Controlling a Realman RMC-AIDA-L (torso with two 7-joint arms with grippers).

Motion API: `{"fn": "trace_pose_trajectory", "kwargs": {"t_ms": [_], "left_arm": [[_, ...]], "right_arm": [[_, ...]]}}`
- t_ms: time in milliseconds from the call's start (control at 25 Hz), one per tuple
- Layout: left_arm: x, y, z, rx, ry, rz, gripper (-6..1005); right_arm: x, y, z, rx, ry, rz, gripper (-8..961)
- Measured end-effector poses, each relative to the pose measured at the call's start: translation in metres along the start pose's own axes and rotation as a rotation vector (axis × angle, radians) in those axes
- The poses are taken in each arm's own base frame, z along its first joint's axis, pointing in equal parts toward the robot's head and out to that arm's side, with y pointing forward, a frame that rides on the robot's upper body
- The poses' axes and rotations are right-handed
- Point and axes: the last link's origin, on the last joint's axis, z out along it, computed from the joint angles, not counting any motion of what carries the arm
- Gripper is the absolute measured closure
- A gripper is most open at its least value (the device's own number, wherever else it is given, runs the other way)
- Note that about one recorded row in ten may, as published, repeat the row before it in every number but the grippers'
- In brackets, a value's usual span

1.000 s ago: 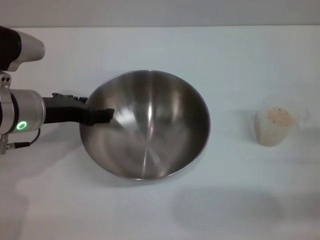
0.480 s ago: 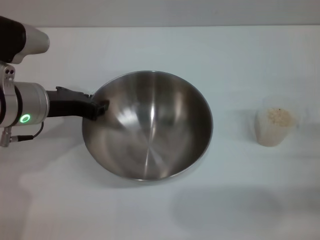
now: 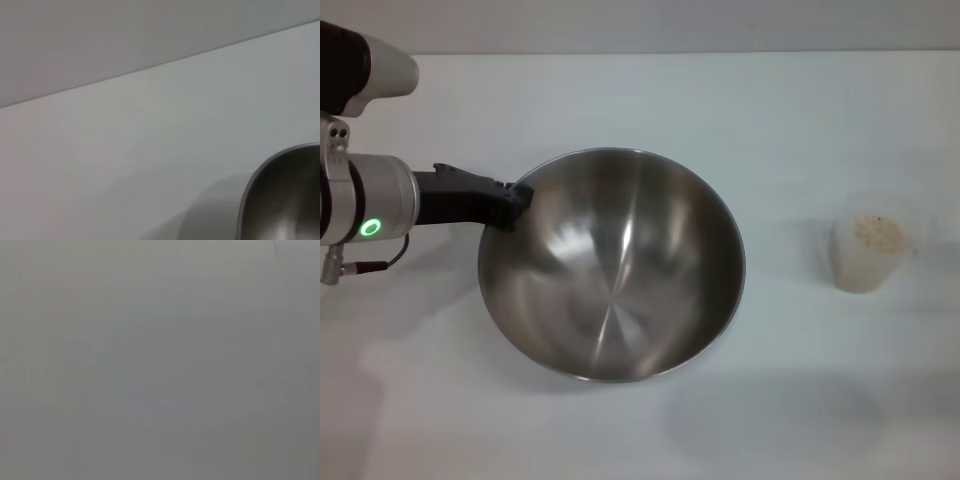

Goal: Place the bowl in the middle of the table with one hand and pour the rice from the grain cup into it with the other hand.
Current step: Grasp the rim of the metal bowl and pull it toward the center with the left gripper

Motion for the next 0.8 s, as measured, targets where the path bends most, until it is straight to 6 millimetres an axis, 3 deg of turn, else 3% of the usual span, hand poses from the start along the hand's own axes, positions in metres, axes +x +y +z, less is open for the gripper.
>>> {"fn": "trace_pose_trajectory", "kwargs": {"t_ms": [520, 800], "left_arm": [[0.03, -0.005, 0.0, -0.089, 0.005, -0.032, 956], [0.043, -0.015, 0.015, -0.177, 0.023, -0.053, 955]], "right_arm": [[0.0, 0.001, 0.0, -0.005, 0.002, 0.002, 120], [0.001, 0.002, -0.001, -0.008, 0.005, 0.007, 121]]}}
